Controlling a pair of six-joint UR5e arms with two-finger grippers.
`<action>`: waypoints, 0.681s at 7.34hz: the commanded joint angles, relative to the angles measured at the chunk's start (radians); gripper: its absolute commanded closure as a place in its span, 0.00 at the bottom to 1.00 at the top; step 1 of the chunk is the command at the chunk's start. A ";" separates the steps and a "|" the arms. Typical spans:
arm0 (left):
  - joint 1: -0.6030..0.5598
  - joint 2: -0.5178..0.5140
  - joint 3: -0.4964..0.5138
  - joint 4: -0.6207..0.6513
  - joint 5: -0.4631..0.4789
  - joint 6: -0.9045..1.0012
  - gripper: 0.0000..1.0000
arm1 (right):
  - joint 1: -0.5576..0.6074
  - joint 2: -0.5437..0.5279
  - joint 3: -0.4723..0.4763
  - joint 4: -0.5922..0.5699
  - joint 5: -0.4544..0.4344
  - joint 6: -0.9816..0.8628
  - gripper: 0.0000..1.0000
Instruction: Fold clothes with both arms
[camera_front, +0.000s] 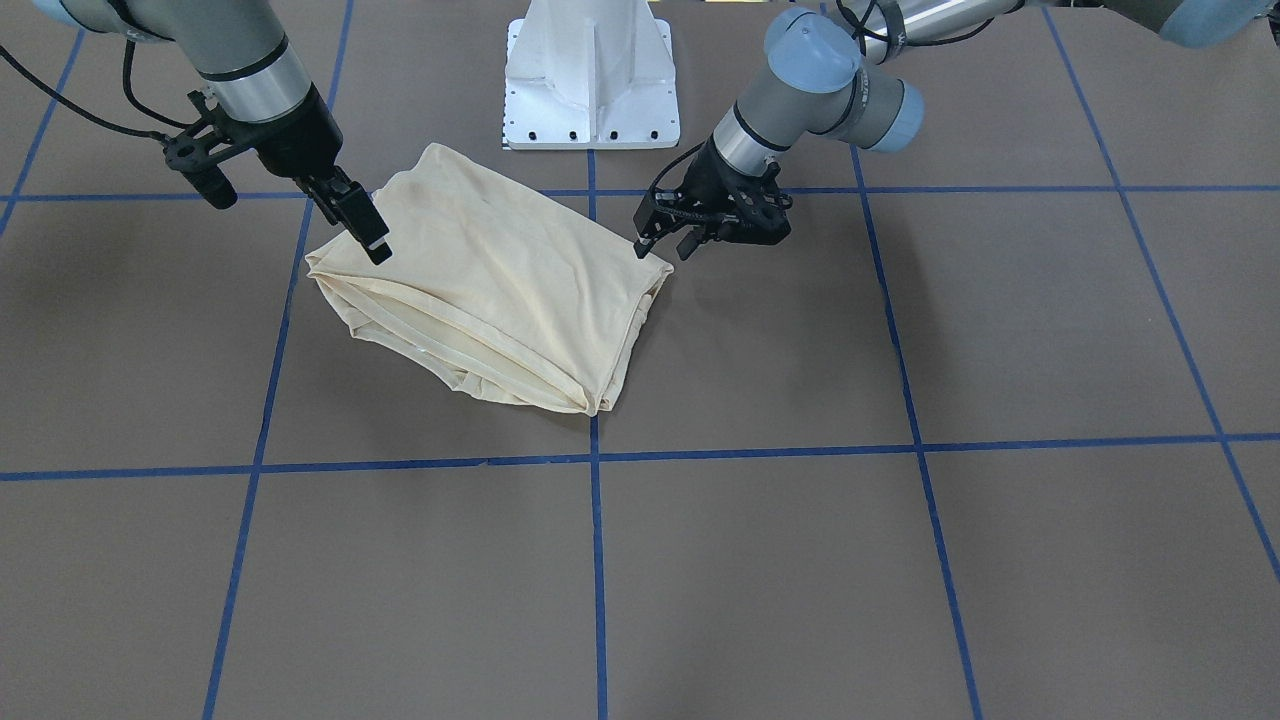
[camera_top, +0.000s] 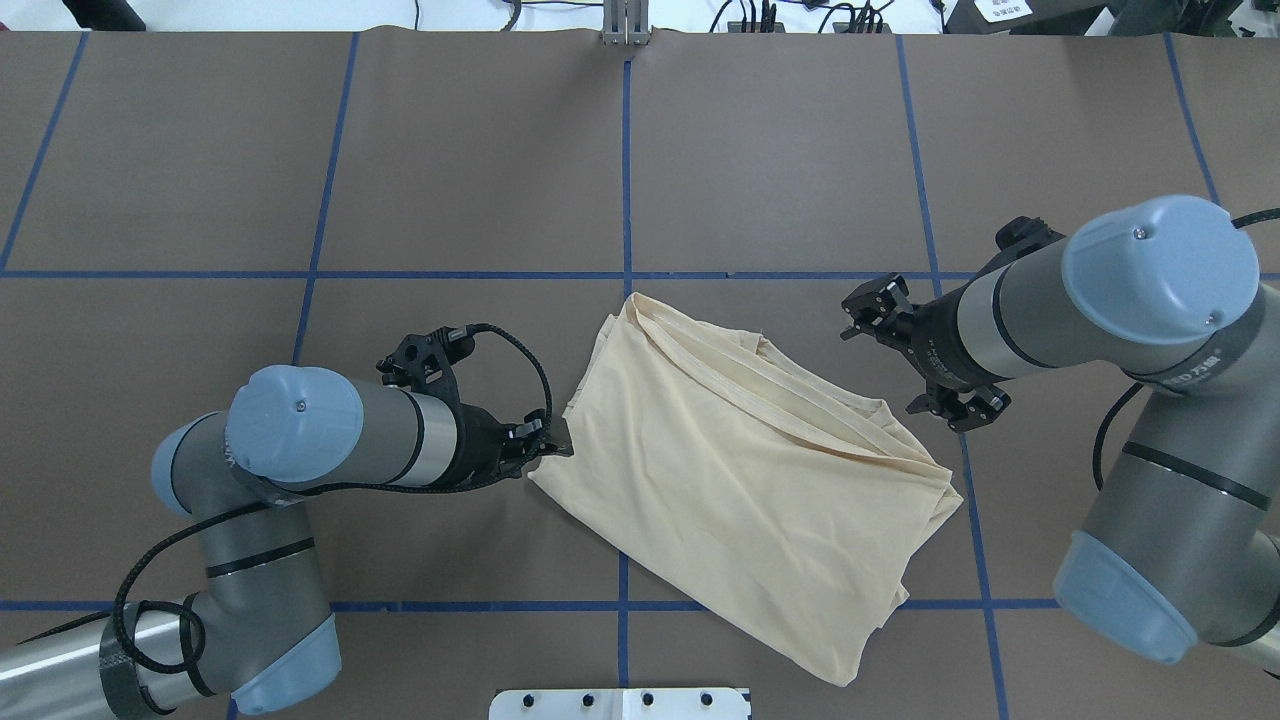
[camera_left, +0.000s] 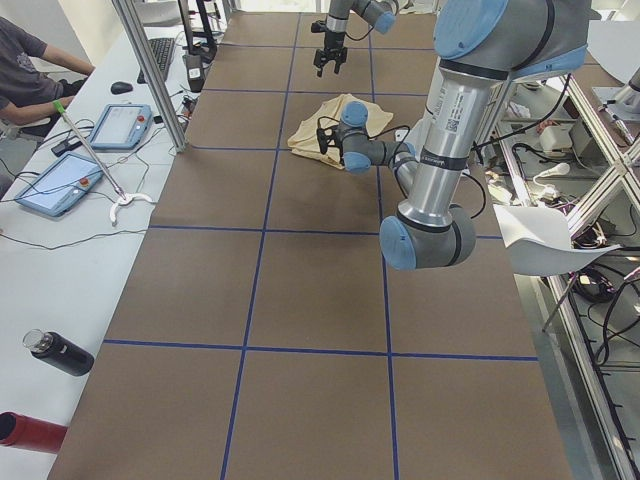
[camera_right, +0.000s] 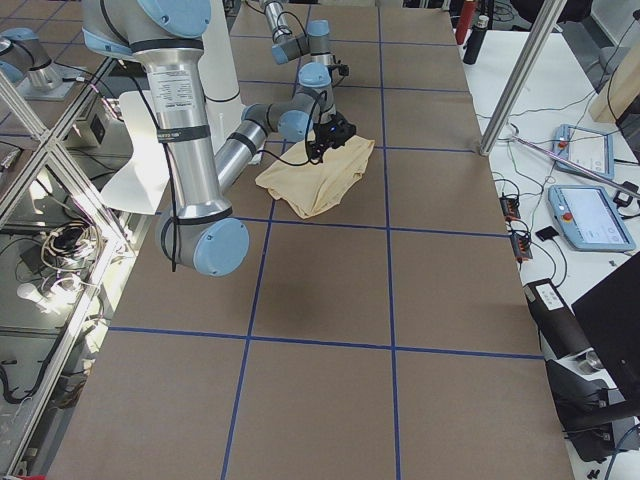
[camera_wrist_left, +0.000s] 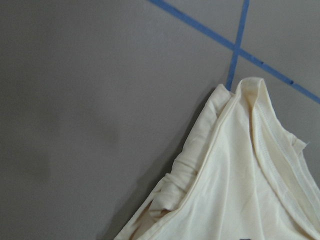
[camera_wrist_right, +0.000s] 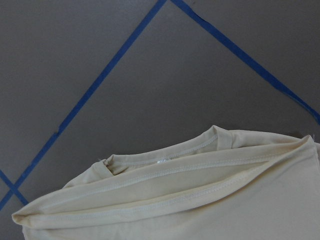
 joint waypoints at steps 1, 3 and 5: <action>0.022 -0.001 0.025 0.001 0.028 0.006 0.36 | 0.011 0.006 -0.006 -0.001 0.000 -0.003 0.00; 0.022 -0.001 0.040 0.001 0.028 0.008 0.41 | 0.016 0.006 -0.008 -0.003 0.000 -0.003 0.00; 0.022 -0.005 0.066 -0.001 0.042 0.009 0.41 | 0.018 0.006 -0.008 -0.003 0.000 -0.003 0.00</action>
